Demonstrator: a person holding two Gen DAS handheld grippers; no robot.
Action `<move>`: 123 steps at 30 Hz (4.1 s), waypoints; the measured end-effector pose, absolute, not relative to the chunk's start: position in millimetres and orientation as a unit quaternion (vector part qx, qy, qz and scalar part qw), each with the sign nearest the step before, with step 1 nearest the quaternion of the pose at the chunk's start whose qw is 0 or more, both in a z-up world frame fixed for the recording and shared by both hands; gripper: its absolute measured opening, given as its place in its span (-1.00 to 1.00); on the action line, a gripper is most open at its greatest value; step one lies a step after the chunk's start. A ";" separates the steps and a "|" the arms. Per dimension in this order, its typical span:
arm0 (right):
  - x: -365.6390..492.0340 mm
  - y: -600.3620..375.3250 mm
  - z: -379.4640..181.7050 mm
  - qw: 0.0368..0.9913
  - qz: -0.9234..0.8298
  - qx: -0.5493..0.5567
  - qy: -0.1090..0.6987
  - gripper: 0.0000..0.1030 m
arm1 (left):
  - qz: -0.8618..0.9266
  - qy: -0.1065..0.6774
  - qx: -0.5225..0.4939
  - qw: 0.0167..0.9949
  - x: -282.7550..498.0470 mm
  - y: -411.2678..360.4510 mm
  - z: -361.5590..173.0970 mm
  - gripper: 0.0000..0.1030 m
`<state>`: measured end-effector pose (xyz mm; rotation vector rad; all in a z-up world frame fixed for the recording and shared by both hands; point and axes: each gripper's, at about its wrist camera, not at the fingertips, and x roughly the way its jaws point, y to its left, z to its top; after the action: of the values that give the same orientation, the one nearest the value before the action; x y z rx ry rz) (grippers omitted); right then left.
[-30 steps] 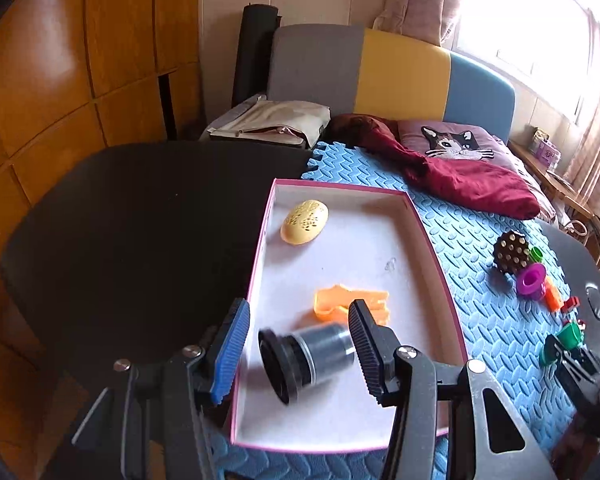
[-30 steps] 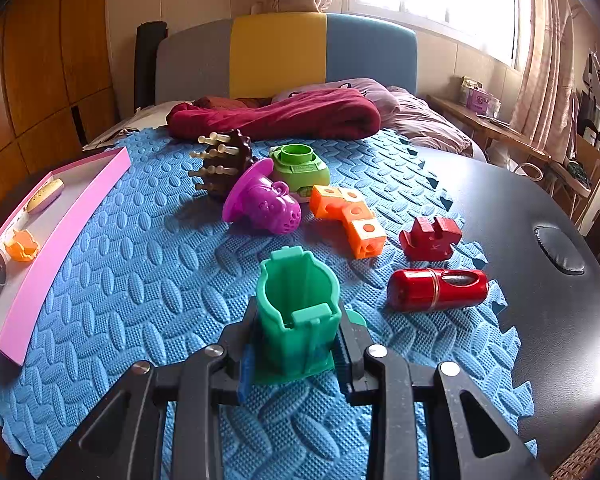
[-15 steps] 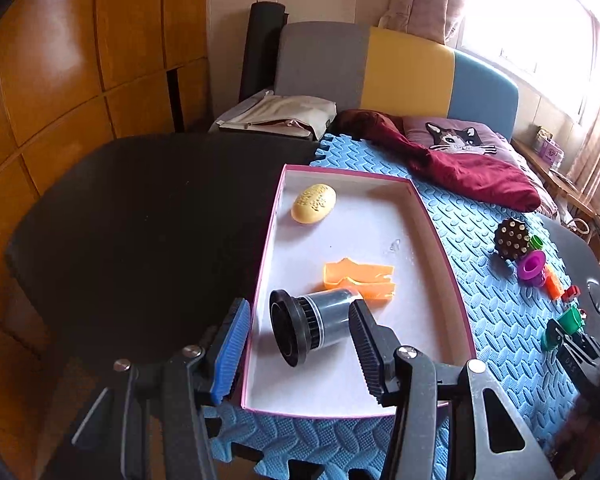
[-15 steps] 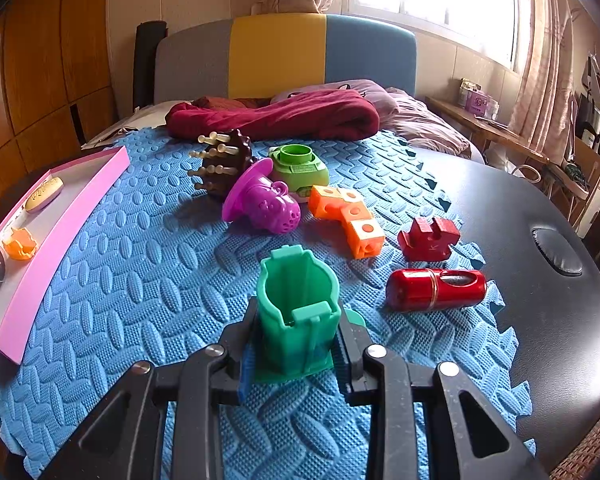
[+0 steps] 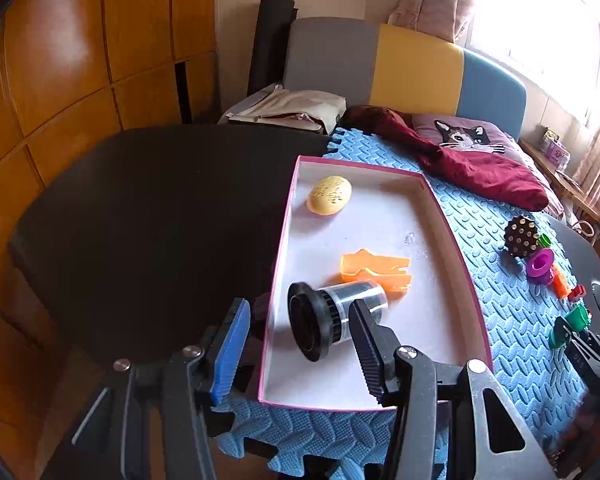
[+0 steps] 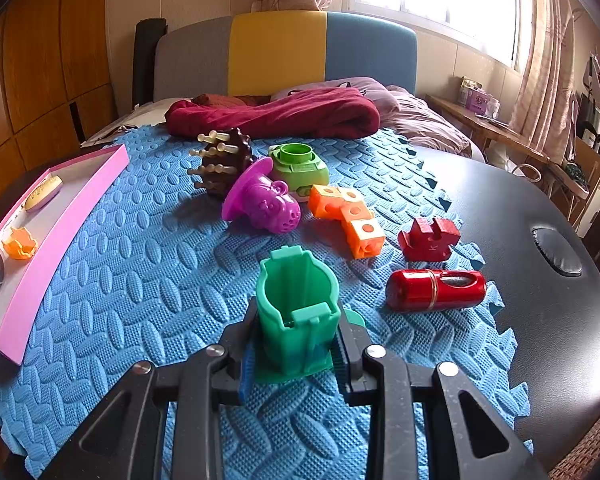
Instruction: Organize rigid objects
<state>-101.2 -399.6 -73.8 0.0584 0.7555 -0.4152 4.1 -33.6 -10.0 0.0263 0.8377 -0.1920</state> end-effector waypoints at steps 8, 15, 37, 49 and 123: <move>-97.9 -399.4 -71.8 0.904 -0.198 0.024 0.377 -0.41 | -0.084 0.404 0.000 0.911 4.0 -20.3 -11.8 0.02; -88.4 -393.6 -61.2 0.904 -0.174 0.043 0.387 -0.41 | -0.061 0.408 -0.012 0.911 2.1 2.2 -17.7 0.02; 116.5 -188.1 -46.9 0.879 0.128 0.084 0.452 -0.41 | -0.005 0.435 -0.035 0.900 14.0 41.6 -42.7 0.02; 113.8 -198.8 -83.6 0.856 0.157 0.132 0.475 -0.20 | 0.002 0.445 -0.043 0.894 19.0 48.8 -52.7 0.02; -116.6 -500.4 -49.8 0.867 -0.241 0.120 0.419 0.57 | -0.263 0.430 0.111 0.857 -21.4 -188.1 -21.2 0.22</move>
<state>-116.6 -500.4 -49.8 0.2506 0.8761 -0.5041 -21.4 -188.1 -21.2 0.2329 0.9030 -0.5532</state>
